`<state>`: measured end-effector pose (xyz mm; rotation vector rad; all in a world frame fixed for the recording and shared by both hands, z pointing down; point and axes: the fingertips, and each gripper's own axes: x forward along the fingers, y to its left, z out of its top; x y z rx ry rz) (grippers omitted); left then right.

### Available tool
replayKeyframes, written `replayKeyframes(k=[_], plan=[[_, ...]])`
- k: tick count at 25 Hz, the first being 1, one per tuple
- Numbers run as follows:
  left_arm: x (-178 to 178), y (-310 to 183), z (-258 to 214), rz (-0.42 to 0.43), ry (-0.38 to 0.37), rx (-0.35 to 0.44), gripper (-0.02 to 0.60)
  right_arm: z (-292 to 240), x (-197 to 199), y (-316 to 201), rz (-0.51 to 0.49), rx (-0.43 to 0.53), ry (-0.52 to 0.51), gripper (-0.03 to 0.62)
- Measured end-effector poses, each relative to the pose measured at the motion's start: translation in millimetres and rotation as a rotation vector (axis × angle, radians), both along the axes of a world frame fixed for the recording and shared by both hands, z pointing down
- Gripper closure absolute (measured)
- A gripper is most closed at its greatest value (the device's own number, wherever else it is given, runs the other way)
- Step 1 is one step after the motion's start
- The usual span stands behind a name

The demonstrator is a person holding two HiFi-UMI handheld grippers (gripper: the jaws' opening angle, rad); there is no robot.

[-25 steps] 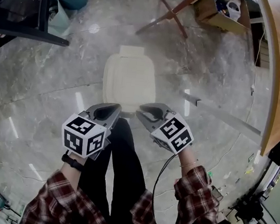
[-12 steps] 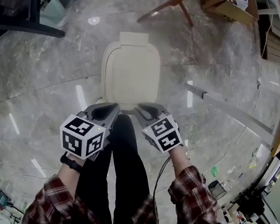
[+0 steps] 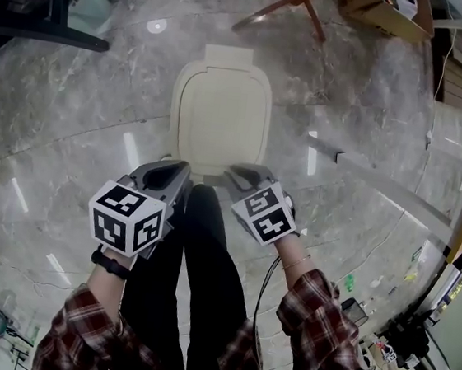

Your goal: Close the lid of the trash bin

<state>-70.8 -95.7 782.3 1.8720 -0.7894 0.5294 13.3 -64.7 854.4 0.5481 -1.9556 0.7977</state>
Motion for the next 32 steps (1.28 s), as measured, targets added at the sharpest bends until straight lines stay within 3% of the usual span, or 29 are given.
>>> replayKeyframes(k=[11, 17, 21, 25, 32], plan=[[9, -1, -2, 0.008, 0.007, 0.005, 0.571, 6, 2, -1, 0.005, -0.012, 0.033, 0.543], [12, -3, -27, 0.040, 0.000, 0.023, 0.571, -9, -1, 1, 0.124, -0.099, -0.008, 0.542], [11, -11, -70, 0.042, 0.002, 0.057, 0.571, -62, -7, -4, 0.245, -0.109, -0.085, 0.543], [11, -41, -134, 0.020, 0.014, 0.155, 0.571, -136, -11, -40, 0.277, -0.037, -0.167, 0.542], [2, -61, -290, -0.012, 0.052, 0.319, 0.571, -321, -24, -86, 0.342, 0.188, -0.304, 0.543]])
